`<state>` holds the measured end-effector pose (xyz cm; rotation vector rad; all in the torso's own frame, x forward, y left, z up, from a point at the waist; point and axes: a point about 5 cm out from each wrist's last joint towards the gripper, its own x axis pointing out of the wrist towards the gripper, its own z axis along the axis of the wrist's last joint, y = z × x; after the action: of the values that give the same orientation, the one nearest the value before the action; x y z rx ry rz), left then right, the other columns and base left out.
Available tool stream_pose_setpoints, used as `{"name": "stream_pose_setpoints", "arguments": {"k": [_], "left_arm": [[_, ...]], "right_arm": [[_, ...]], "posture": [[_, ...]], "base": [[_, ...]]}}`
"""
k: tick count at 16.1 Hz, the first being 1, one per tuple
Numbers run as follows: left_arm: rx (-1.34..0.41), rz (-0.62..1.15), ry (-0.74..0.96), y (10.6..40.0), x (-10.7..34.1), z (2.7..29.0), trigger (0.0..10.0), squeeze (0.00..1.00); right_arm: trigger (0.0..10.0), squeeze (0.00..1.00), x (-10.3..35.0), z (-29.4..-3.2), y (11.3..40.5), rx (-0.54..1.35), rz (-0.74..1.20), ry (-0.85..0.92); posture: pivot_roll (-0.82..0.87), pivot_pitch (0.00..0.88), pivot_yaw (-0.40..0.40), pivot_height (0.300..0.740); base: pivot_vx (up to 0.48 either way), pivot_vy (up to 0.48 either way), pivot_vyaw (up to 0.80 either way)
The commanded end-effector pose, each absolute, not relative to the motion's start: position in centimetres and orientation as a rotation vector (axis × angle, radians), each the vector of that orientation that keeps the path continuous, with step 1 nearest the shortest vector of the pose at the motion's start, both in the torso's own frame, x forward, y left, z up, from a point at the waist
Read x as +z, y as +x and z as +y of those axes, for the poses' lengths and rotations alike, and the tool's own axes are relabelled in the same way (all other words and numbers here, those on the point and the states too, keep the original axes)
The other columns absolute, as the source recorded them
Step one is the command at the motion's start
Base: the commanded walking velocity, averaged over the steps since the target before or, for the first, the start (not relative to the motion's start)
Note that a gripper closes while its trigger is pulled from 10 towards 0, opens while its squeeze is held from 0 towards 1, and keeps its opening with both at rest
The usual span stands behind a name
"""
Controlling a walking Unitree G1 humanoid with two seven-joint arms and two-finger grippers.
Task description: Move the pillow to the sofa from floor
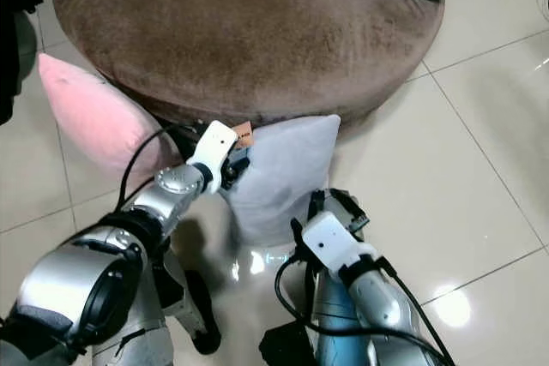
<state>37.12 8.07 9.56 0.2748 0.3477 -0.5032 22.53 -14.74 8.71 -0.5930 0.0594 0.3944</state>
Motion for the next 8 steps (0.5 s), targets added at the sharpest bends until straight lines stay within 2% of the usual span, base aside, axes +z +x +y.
{"name": "stream_pose_setpoints", "arguments": {"k": [1,8], "left_arm": [[-0.504,0.428,0.212,36.0,7.5,8.1,0.0,0.00],[-0.495,0.369,0.055,36.8,9.2,7.8,0.0,0.00]], "right_arm": [[10.0,0.00,7.0,-14.9,21.7,0.405,0.146,-0.583],[10.0,0.00,6.9,-15.1,21.9,0.378,0.141,-0.577]], "posture": [[-0.25,0.384,0.076,0.474],[-0.24,0.378,0.090,0.474]], "base": [[0.000,0.000,0.00],[0.000,0.000,0.00]]}}
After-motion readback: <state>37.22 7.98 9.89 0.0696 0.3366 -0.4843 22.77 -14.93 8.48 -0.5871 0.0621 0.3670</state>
